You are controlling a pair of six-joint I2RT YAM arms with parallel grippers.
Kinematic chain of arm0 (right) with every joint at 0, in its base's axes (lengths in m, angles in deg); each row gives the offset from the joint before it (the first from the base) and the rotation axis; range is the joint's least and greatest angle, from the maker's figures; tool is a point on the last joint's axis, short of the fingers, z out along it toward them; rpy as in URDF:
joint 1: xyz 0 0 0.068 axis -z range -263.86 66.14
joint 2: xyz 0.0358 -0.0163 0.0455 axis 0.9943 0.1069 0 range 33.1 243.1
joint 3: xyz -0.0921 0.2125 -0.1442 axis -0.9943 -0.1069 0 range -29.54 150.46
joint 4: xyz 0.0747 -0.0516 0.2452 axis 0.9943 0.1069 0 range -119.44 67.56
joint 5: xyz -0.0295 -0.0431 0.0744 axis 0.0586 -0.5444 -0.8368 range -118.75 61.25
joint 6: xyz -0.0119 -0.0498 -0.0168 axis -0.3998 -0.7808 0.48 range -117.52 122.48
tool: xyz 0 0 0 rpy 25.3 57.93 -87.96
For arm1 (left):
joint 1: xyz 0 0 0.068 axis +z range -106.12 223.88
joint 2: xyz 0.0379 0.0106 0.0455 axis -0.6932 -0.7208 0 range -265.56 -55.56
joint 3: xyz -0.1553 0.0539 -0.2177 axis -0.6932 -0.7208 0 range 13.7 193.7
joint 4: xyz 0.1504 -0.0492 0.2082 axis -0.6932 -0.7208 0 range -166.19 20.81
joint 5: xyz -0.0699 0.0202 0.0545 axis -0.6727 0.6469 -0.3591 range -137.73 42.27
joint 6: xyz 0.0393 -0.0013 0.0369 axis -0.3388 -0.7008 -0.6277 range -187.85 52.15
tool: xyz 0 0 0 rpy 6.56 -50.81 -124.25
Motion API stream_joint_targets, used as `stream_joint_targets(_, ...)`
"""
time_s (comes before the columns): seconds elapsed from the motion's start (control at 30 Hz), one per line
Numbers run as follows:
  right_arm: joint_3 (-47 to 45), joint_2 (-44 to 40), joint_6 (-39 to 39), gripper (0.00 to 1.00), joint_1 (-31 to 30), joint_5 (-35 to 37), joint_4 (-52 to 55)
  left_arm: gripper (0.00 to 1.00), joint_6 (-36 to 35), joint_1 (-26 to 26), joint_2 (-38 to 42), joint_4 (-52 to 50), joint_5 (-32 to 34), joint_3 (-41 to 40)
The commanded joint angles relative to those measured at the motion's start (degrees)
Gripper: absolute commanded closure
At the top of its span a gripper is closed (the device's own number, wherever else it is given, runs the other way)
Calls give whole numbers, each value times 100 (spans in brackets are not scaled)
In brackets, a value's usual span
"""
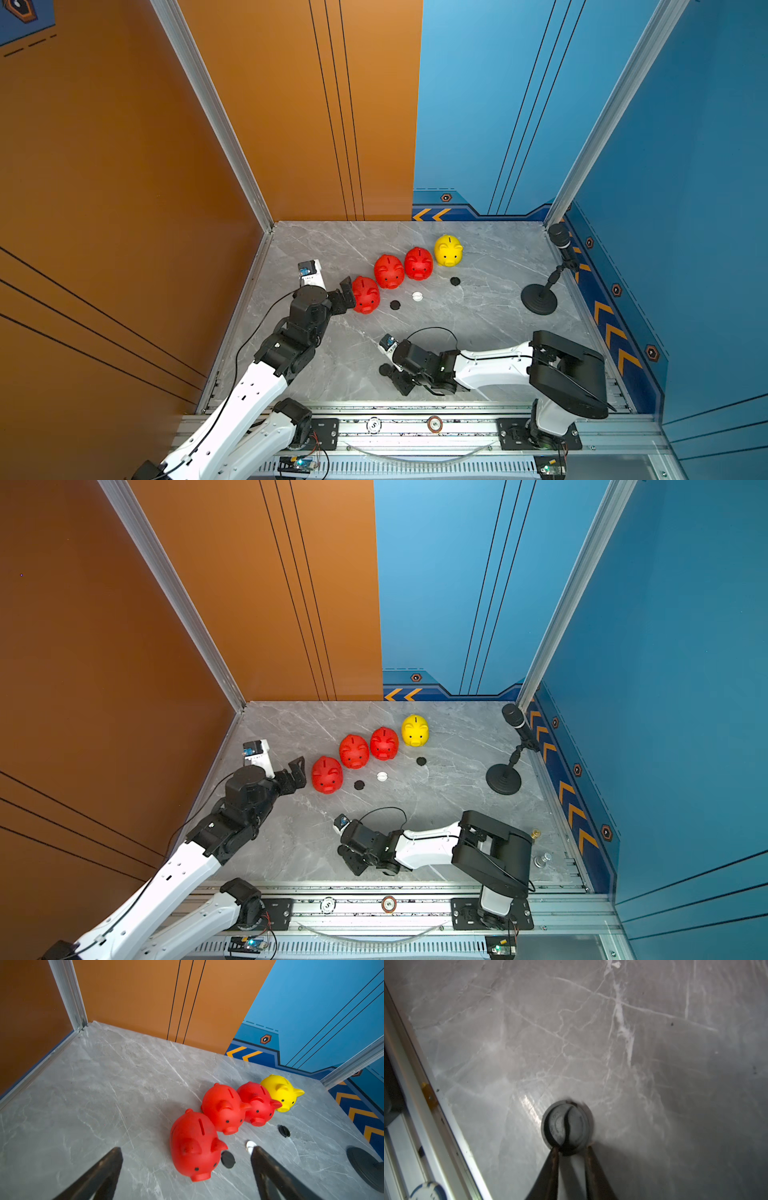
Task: Open piggy banks
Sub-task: Move the lid to the center of the board, then reset both arms
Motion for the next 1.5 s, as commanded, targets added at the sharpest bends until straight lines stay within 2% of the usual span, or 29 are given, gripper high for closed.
stream_joint_targets(0.0,468,569,-235,83,265,-89,37,2,191,94,182,-554,-241,-182)
stream_joint_targets(0.1,1015,992,-377,82,576,-385,23,2,242,142,386,-679,-214,-337)
stream_joint_targets(0.27,1308,884,-605,64,782,-193,244,2,298,248,690,-953,-182,-574)
stream_joint_targets(0.33,1145,654,-683,55,872,-190,230,2,255,302,712,-1038,-89,-675)
stream_joint_targets(0.43,712,104,-927,36,997,89,285,2,158,301,666,-1004,381,-905)
stream_joint_targets(0.53,356,-456,-1254,24,1156,647,645,2,-3,317,406,-978,951,-995)
stream_joint_targets(0.6,209,-812,-1431,9,1273,1149,980,2,-229,346,57,-800,1254,-1035)
stream_joint_targets(0.67,130,-1095,-1590,6,1406,1748,1300,2,-437,353,-324,-449,1587,-1157)
stream_joint_targets(0.8,-33,-1475,-2147,4,1707,2897,1582,2,-530,645,-1043,-335,1855,-816)
stream_joint_targets(0.93,-302,-1720,-2658,4,2152,3594,1344,2,-1169,998,-1606,307,1793,-628)
stream_joint_targets(1.0,-434,-1840,-2649,1,2537,3442,1196,2,-1505,1160,-1859,715,1849,-654)
stream_joint_targets(1.1,-356,-1726,-2496,0,3264,3517,1151,2,-1633,1541,-2220,1722,1333,-1065)
stream_joint_targets(1.17,-347,-1622,-2448,0,3707,3449,958,2,-1772,1683,-2526,2815,1102,-1460)
stream_joint_targets(1.2,-413,-1587,-2495,0,3883,3346,769,3,-1766,1725,-2574,2789,1030,-1399)
stream_joint_targets(1.3,-929,-1500,-2760,0,4474,2773,-512,2,-2202,1774,-2699,3561,817,-1551)
stream_joint_targets(1.4,-1511,-1487,-2808,0,4956,2345,-1994,2,-2255,2107,-2753,4250,195,-1736)
stream_joint_targets(1.43,-1631,-1473,-2807,0,5205,1924,-2318,2,-2204,2243,-2773,4483,-78,-1816)
stream_joint_targets(1.47,-1526,-1505,-2786,0,5390,1706,-2098,2,-2125,2399,-2804,4697,-340,-1870)
